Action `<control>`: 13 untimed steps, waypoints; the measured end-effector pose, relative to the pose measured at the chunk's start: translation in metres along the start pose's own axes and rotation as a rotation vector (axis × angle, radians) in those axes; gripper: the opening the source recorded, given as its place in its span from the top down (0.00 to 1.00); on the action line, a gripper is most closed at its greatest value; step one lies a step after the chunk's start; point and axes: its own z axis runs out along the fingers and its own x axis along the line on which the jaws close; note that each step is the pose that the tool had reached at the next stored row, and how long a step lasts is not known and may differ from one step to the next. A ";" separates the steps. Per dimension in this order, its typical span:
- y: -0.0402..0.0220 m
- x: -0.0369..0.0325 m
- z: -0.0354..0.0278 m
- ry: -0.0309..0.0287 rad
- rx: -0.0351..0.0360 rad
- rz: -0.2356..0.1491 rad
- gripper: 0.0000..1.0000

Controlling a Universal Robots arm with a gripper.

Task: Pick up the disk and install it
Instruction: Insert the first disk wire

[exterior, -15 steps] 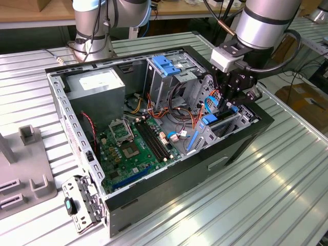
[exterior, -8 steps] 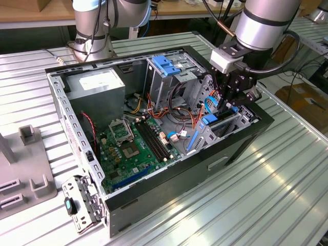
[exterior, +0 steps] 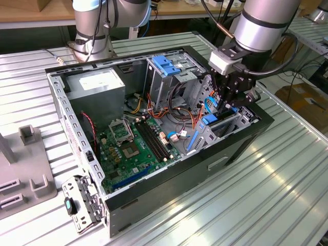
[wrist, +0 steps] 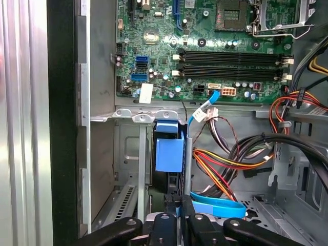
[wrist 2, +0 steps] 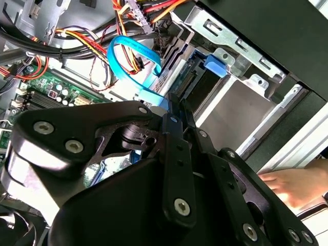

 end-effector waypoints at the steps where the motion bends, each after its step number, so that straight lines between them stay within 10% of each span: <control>1: 0.0001 -0.0001 0.0007 -0.0002 0.0000 0.000 0.84; 9: 0.0002 -0.0001 0.0021 -0.0014 0.0002 0.000 0.83; 13: 0.0002 -0.0001 0.0018 -0.0006 0.0001 0.000 0.65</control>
